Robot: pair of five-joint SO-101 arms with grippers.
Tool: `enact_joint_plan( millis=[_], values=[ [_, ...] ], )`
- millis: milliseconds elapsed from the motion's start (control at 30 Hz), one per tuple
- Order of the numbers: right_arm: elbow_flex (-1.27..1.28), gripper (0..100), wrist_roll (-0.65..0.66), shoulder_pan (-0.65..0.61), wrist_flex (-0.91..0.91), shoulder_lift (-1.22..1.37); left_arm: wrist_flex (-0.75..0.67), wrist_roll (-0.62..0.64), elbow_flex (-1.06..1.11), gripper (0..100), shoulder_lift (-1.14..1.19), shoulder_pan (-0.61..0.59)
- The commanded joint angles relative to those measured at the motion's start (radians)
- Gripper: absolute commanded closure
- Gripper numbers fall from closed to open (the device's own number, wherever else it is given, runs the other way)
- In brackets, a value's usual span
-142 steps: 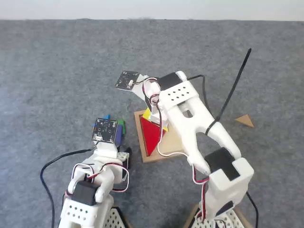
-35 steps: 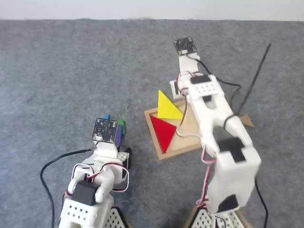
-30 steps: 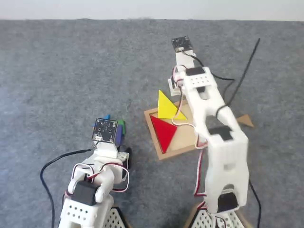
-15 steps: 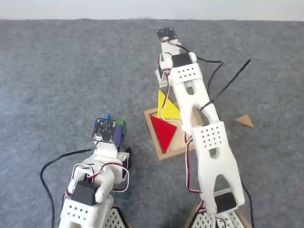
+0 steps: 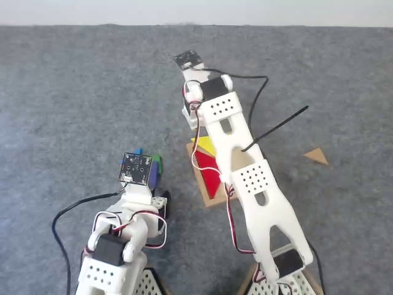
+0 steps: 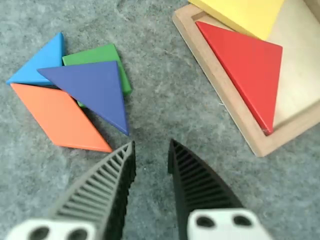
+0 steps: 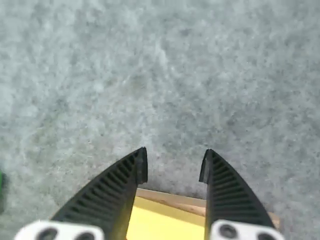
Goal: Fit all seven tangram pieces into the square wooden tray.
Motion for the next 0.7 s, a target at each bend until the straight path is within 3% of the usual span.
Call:
enact_joint_plan(
  millis=[0, 467, 667],
  values=[
    [-0.066, 81.8, 0.012, 0.045, 0.042, -0.004, 0.002, 0.006, -0.012, 89, -0.017, 0.002],
    [0.021, 82.2, 0.021, 0.07, 0.056, -0.021, 0.002, 0.006, -0.012, 89, -0.017, 0.002],
    [0.279, 82.2, 0.02, 0.079, 0.051, -0.298, 0.002, 0.006, -0.012, 89, -0.017, 0.002]
  ],
)
